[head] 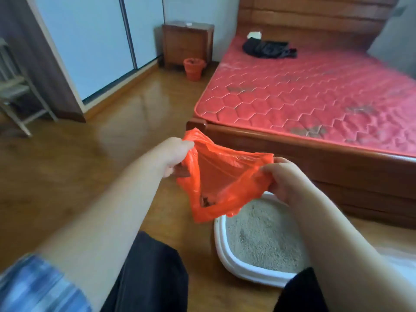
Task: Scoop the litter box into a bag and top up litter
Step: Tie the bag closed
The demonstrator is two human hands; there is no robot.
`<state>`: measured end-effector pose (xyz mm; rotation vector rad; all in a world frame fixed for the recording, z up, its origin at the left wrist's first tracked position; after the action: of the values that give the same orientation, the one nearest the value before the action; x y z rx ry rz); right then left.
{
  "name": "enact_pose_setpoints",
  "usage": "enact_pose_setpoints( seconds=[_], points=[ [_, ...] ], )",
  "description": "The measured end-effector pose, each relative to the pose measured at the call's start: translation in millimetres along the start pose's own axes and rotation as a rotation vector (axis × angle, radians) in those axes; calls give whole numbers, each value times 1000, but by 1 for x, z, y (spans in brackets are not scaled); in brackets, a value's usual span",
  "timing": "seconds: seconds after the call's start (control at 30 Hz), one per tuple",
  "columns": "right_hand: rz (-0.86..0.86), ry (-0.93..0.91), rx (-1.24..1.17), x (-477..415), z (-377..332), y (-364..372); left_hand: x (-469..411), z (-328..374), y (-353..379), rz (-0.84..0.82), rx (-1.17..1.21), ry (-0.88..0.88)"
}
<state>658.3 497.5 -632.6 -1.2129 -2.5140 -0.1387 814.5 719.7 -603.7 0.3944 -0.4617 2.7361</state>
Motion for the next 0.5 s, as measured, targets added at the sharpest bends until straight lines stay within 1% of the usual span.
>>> enact_pose_setpoints(
  seconds=[0.03, 0.1, 0.17, 0.2, 0.23, 0.3, 0.33, 0.4, 0.43, 0.47, 0.5],
  points=[
    [-21, -5, -89, 1, -5, -14, 3, 1, 12, -20, 40, -10],
    [-83, -13, -185, 4, -10, -33, 13, -6, 36, -54, 69, -25],
    [-76, -49, -222, 2, -19, -50, 13, -5, 62, -49, 86, 32],
    [-33, -99, -213, 0, -25, -59, 11, -4, 72, -34, 67, 78],
    [11, -169, -171, -2, -31, -65, 6, -3, 78, -10, 56, 112],
    [106, -283, 8, -3, -37, -73, -1, 2, 91, -8, 101, 146],
    [154, -312, 84, -5, -36, -77, -5, 3, 99, -42, 151, 132],
    [236, -342, 142, -17, -33, -82, -15, -1, 112, -78, 212, 118],
    [267, -354, 169, -22, -32, -84, -20, -4, 118, -76, 202, 129],
    [297, -375, 228, -24, -32, -86, -24, -4, 121, -47, 122, 170],
    [318, -416, 330, -26, -34, -87, -30, -3, 120, 14, -19, 243]
  ],
)
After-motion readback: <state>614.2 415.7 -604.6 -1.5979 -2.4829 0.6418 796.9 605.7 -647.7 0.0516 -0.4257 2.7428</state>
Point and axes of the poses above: each hand's wrist, its own x-axis away from the middle knuckle, its own y-axis out of the palm, z = x × y, the point moved 6 cm from there along -x, towards the middle knuckle, and after that the axes turned 10 degrees about z, right-handed, at the moved point
